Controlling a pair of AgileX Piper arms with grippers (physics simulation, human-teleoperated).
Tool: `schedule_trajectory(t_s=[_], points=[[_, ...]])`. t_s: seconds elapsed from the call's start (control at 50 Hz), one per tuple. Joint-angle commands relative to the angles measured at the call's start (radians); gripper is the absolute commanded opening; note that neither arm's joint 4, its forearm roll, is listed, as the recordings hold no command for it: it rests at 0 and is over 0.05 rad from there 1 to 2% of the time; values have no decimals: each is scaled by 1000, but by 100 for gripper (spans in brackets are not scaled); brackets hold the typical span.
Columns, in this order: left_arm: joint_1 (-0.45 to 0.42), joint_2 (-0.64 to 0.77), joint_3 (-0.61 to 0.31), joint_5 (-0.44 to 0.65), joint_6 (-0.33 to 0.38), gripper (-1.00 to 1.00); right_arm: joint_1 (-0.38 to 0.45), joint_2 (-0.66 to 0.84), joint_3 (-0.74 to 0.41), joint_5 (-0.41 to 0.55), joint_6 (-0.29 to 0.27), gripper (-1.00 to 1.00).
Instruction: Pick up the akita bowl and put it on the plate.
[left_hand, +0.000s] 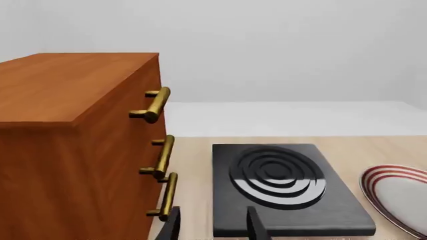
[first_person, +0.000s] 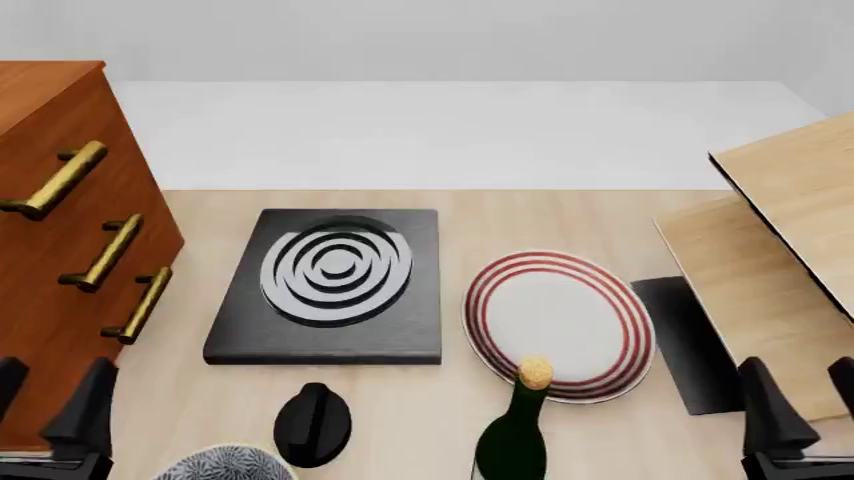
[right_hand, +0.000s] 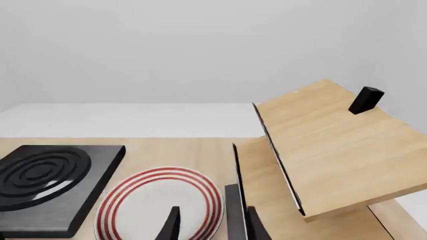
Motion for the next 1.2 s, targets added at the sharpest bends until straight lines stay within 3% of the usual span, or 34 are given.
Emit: schedule_trajectory(t_s=[0.02, 0.08, 0.1, 0.16, 0.24, 0.28, 0.32, 0.36, 0.4, 0.44, 0.48, 0.66, 0.72, 0.76, 0.8, 0.84, 0.86, 0.92, 0.94, 1.04, 1.2], points=[[-28, 5, -31, 49, 3, 100, 0, 5, -3, -1, 0, 100], [-31, 10, -32, 68, -25, 100, 0, 5, -3, -1, 0, 100], [-57, 27, -47, 89, -71, 100, 0, 5, -3, -1, 0, 100], [-91, 72, -58, 94, -99, 100, 0, 5, -3, -1, 0, 100], [-154, 78, -108, 175, -75, 100, 0, 5, -3, -1, 0, 100], [-165, 117, -133, 203, -128, 100, 0, 5, -3, -1, 0, 100], [-193, 97, -178, 288, -76, 100, 0, 5, -3, -1, 0, 100], [-184, 105, -211, 347, -101, 100, 0, 5, -3, -1, 0, 100], [-206, 107, -240, 395, -63, 100, 0, 5, -3, -1, 0, 100], [-210, 115, -266, 441, -101, 100, 0, 5, -3, -1, 0, 100], [-238, 115, -293, 498, -74, 100, 0, 5, -3, -1, 0, 100], [-263, 144, -413, 637, -80, 100, 0, 5, -3, -1, 0, 100], [-261, 159, -457, 684, -61, 100, 0, 5, -3, -1, 0, 100], [-264, 169, -481, 716, -7, 100, 0, 5, -3, -1, 0, 100], [-239, 182, -511, 750, -21, 100, 0, 5, -3, -1, 0, 100], [-248, 182, -525, 778, 16, 100, 0, 5, -3, -1, 0, 100], [-246, 191, -530, 802, -11, 100, 0, 5, -3, -1, 0, 100], [-239, 192, -551, 842, 6, 100, 0, 5, -3, -1, 0, 100], [-238, 198, -557, 859, -29, 100, 0, 5, -3, -1, 0, 100], [-278, 203, -567, 899, -33, 100, 0, 5, -3, -1, 0, 100], [-330, 210, -523, 934, -59, 100, 0, 5, -3, -1, 0, 100]])
